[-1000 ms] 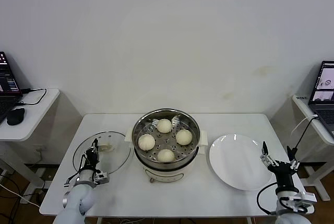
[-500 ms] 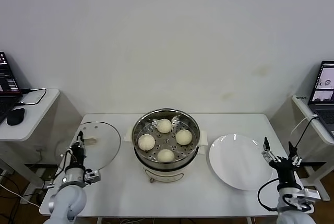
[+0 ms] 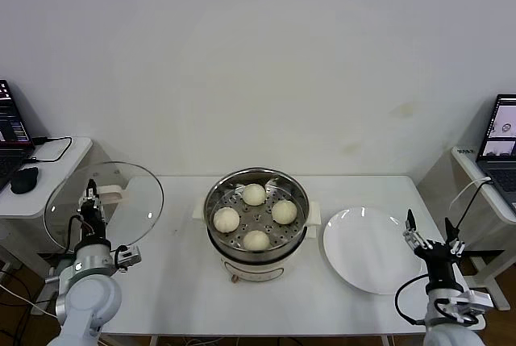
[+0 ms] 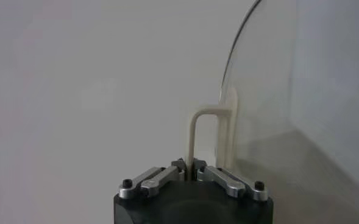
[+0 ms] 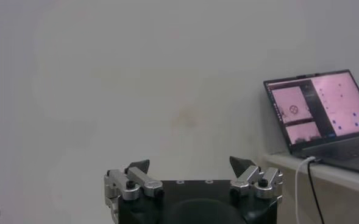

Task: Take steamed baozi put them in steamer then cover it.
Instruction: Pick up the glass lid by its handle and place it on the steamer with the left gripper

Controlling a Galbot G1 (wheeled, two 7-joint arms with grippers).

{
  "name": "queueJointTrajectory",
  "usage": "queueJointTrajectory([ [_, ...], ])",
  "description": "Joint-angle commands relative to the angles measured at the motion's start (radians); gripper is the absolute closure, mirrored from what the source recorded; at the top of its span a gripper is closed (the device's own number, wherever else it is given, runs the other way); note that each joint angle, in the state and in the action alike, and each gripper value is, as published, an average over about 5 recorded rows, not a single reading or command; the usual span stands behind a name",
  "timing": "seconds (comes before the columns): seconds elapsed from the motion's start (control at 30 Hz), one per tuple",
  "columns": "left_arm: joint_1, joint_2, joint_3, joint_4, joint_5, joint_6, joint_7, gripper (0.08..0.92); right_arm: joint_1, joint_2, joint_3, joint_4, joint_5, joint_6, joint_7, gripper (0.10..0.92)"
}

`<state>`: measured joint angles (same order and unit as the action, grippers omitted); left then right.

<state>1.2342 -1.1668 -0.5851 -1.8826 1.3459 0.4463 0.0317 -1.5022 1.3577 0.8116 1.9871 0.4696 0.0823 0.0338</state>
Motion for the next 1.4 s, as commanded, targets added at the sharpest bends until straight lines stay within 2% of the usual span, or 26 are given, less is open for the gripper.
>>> queueJointTrajectory([
  [0.03,0.008,-0.05,0.101,-0.285,0.11,0.129,0.143,0.86,0.001,0.027,0.007,0.007,-0.034,-0.008,0.002,0.203],
  [0.2,-0.029,-0.111,0.197,-0.316,0.158,0.138,0.23,0.86,-0.008,0.053,0.007,0.003,-0.059,-0.004,0.001,0.203],
  [0.4,-0.02,-0.161,0.296,-0.31,0.171,0.136,0.224,0.86,-0.007,0.078,0.019,0.002,-0.077,-0.003,0.0,0.203],
  [0.73,-0.052,-0.242,0.444,-0.239,0.228,0.15,0.281,0.86,-0.015,0.12,0.038,-0.003,-0.103,0.008,-0.002,0.203],
  [1.03,-0.145,-0.319,0.515,-0.176,0.211,0.156,0.355,0.86,-0.042,0.174,0.037,-0.021,-0.162,0.039,-0.002,0.203],
  [1.17,-0.189,-0.352,0.541,-0.132,0.201,0.156,0.358,0.86,-0.052,0.195,0.037,-0.017,-0.186,0.051,-0.001,0.203],
  [1.4,-0.226,-0.37,0.6,-0.06,0.207,0.157,0.33,0.86,-0.056,0.21,0.043,-0.018,-0.195,0.057,0.001,0.203],
])
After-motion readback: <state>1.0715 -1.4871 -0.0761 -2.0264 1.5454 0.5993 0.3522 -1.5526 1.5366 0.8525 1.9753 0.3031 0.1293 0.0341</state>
